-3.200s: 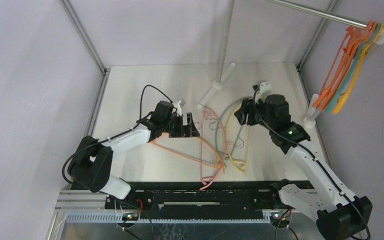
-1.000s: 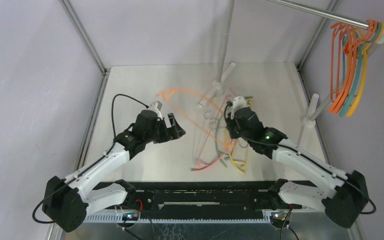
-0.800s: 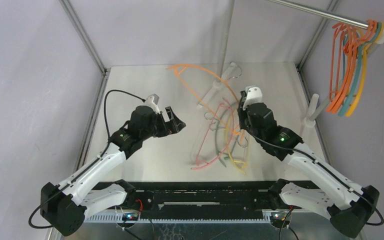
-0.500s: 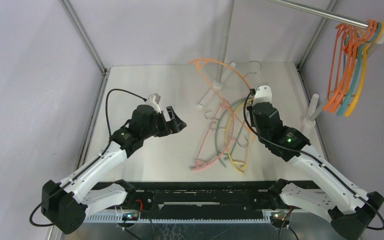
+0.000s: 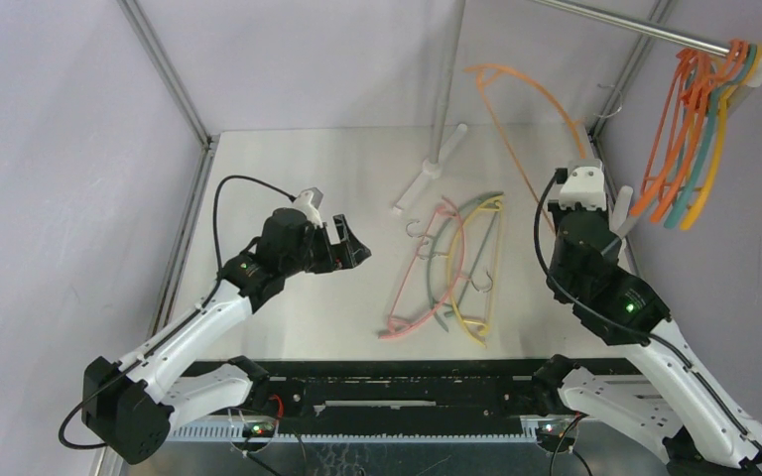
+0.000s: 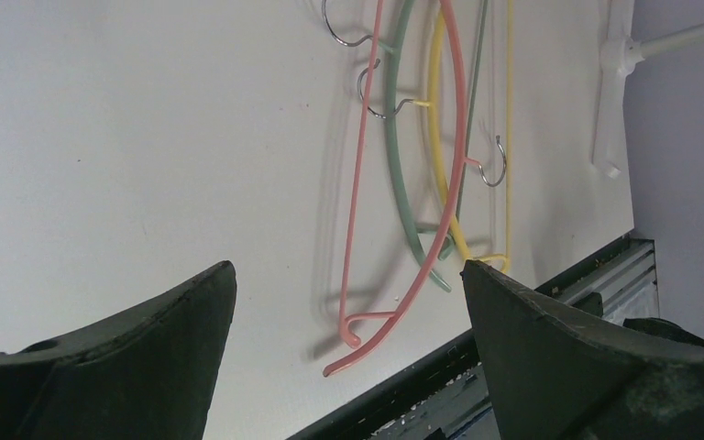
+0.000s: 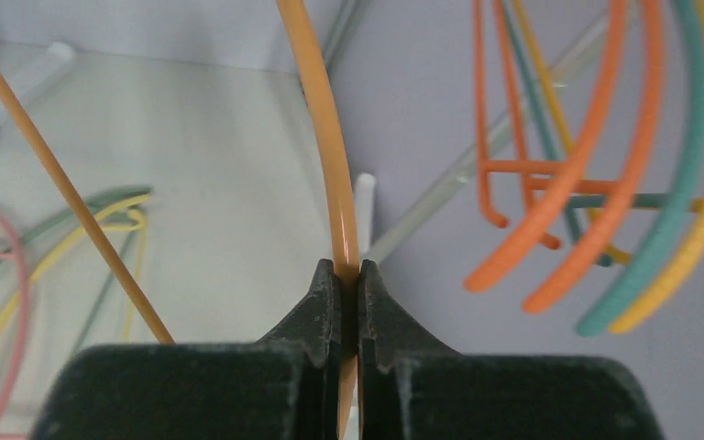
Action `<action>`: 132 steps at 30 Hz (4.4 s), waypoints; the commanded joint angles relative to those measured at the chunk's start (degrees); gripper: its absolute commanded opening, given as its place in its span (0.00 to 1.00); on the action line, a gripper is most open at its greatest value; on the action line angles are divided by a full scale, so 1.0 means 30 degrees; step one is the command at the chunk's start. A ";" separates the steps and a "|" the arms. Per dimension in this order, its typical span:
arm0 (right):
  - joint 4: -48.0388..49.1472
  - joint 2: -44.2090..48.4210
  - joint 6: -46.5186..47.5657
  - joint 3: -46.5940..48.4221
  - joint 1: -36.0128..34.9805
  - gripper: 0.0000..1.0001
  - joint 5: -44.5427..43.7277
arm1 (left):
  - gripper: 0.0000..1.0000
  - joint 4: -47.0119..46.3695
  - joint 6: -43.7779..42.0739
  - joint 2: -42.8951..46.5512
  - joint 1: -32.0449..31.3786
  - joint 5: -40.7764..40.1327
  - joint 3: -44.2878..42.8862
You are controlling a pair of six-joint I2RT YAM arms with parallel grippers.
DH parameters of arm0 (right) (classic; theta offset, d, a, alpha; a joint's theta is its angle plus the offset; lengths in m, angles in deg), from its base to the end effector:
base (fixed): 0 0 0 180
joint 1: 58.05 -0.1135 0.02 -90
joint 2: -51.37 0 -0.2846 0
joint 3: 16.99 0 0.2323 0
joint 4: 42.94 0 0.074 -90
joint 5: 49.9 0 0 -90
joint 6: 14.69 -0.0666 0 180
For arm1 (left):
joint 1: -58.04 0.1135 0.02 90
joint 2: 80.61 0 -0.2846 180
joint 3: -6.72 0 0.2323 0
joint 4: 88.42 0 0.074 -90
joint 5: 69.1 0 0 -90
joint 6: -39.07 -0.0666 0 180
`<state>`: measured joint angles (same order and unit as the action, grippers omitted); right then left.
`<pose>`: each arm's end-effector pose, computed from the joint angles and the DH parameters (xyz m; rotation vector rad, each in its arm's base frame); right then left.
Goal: Organize the hangers
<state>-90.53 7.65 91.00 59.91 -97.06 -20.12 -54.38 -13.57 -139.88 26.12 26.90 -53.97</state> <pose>0.1238 0.0259 0.4107 -0.0950 1.7355 -0.6518 0.1872 -0.1248 0.2883 -0.0423 2.2499 -0.7967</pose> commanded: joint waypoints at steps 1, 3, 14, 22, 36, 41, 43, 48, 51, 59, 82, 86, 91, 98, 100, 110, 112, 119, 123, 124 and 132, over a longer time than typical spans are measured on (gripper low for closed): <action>0.4684 -0.0598 0.4480 0.0801 0.0378 0.00 -0.2438 | 0.97 -0.0146 -0.0835 -0.0172 -0.0054 0.0594 -0.0760; 0.8339 -0.1157 0.7169 0.0816 0.1070 0.00 -0.2364 | 0.97 -0.0124 -0.0946 -0.0318 -0.0036 0.0761 -0.0852; 1.2287 -0.4293 0.9712 0.3795 0.4319 0.00 -0.0093 | 0.97 0.0373 -0.1271 0.0228 0.0132 0.0593 -0.0435; 1.0873 -0.5666 0.8084 0.4785 0.6629 0.00 0.1422 | 0.97 0.0258 -0.1351 0.0194 0.0584 0.0844 -0.0205; 0.7587 -0.6431 0.4723 0.4522 0.9905 0.00 0.3314 | 0.97 -0.0044 -0.1539 -0.0697 0.1260 0.1475 -0.0345; 0.6678 -0.6709 0.4154 0.4124 1.0031 0.00 0.3052 | 0.97 -0.0361 -0.1430 -0.1272 0.1266 0.1712 -0.0432; 0.6504 -0.6577 0.3879 0.3771 1.0140 0.00 0.3179 | 0.97 -0.0487 -0.1356 -0.1450 0.1266 0.1778 -0.0463; 0.5879 -0.6319 0.3271 0.3382 1.0635 0.00 0.3668 | 0.97 -0.0527 -0.1293 -0.1696 0.1266 0.1913 -0.0636; 0.5388 -0.6285 0.2769 0.3351 1.0786 0.04 0.3659 | 0.97 -0.0506 -0.1264 -0.1749 0.1266 0.1970 -0.0698; 0.5035 -0.4902 0.0766 0.2546 1.0790 0.46 0.3195 | 0.97 -0.0413 -0.1320 -0.1812 0.1266 0.2190 -0.0817; 0.6324 -0.0805 0.2764 0.2791 0.3361 0.99 0.7029 | 0.97 -0.1359 -0.0883 -0.2423 0.1266 0.2221 -0.0329; 0.2835 -0.2455 -0.0242 0.4739 0.2580 0.96 1.0382 | 0.97 -0.1373 -0.0882 -0.2813 0.1266 0.1938 -0.0355; 0.1563 -0.4308 -0.4540 0.3599 0.1458 0.90 1.2621 | 0.97 -0.1560 -0.0886 -0.2997 0.1267 0.1541 0.0123; 0.2270 -0.6393 -0.8505 0.0384 0.0824 0.82 1.4361 | 0.97 -0.1842 -0.0668 -0.2915 0.1266 0.1432 0.0994; 0.2277 -0.7475 -0.9008 0.0252 0.0616 0.79 1.4935 | 0.97 -0.1873 -0.0620 -0.2896 0.1266 0.1444 0.1136; 0.1616 -0.8963 -1.3739 -0.2544 -0.0354 0.74 1.5152 | 0.97 -0.1526 -0.1463 -0.2882 0.1266 0.1366 0.0929; 0.1540 -0.8722 -1.4553 -0.3544 -0.0387 0.74 1.5341 | 0.96 -0.1250 -0.2043 -0.2811 0.1046 0.1218 0.0808; 0.2489 -0.9401 -1.5312 -0.5189 0.0780 0.75 1.6027 | 0.95 -0.0762 -0.3628 -0.3170 -0.0777 0.0834 0.0306; 0.4185 -1.0852 -1.4845 -0.5170 0.2336 0.74 1.6892 | 0.95 -0.0790 -0.3998 -0.3412 -0.2158 0.0318 -0.0291; 0.4497 -1.1272 -1.4776 -0.5076 0.2714 0.73 1.7217 | 0.95 -0.0816 -0.3949 -0.3539 -0.2418 0.0282 -0.0374; 0.6136 -1.4085 -1.3919 -0.4131 0.4684 0.67 1.8780 | 0.95 -0.0878 -0.4325 -0.3837 -0.3830 -0.0158 -0.0799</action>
<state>-77.88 -32.48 47.96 44.17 -84.68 32.92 -55.82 -24.23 -151.61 16.04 28.03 -53.25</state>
